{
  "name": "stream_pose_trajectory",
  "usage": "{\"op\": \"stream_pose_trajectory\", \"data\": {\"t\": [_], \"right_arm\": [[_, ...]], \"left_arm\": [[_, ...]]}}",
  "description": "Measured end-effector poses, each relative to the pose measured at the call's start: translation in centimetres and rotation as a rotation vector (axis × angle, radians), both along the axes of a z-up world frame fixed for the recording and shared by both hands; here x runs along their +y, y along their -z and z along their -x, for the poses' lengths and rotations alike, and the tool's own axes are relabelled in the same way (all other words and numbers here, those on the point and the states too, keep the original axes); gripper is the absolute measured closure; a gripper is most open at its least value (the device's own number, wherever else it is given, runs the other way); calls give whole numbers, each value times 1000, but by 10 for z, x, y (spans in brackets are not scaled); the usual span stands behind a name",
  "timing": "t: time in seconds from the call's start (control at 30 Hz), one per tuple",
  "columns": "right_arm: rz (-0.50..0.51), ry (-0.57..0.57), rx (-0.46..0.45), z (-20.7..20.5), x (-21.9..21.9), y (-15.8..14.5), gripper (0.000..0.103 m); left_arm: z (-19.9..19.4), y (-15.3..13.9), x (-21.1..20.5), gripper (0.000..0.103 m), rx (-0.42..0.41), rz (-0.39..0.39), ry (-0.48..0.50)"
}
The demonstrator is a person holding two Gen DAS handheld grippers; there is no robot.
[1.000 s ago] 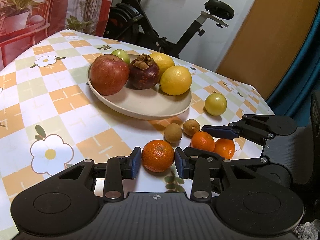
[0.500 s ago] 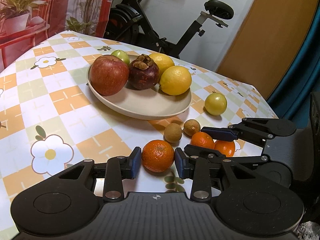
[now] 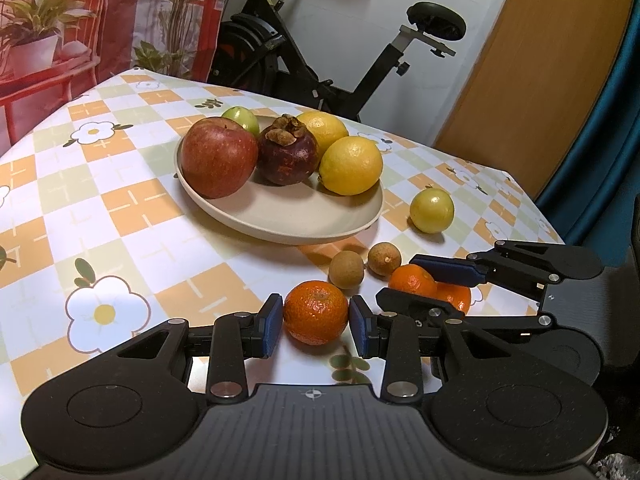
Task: Organize fruits
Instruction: 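Grasp a small mandarin with the left gripper while the right gripper grasps another mandarin, then carry both mandarins onto the plate and open both grippers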
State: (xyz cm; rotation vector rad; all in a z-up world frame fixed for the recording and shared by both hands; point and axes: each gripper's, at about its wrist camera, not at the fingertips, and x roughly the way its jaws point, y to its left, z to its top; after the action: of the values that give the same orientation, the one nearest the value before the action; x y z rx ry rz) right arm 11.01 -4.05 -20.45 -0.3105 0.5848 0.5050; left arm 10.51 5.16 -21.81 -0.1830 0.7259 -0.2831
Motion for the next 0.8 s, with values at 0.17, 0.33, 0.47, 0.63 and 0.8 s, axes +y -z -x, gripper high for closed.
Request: {"op": "stream_pose_trajectory", "data": {"t": [0.17,0.33,0.47,0.63,0.8], "right_arm": [[-34,8,-15,2,-5,-4,65],[-69,17,-28,4,-10,-7,65],[-75,19,-30,3,-11,-7,65],[-82,17,-37,4,-12,-9,65],[-84,1,-45,2,-13,-14,65]], "left_arm": [[5,-7,-1,65,-42,-21,0],[6,-15,-1,65,-82,-29,-5],[5,-16,-1,65,-86,-34,-8],[4,-18,0,65,-96,-36,-16],[-6,-26,4,65,-107,-31,-34]]}}
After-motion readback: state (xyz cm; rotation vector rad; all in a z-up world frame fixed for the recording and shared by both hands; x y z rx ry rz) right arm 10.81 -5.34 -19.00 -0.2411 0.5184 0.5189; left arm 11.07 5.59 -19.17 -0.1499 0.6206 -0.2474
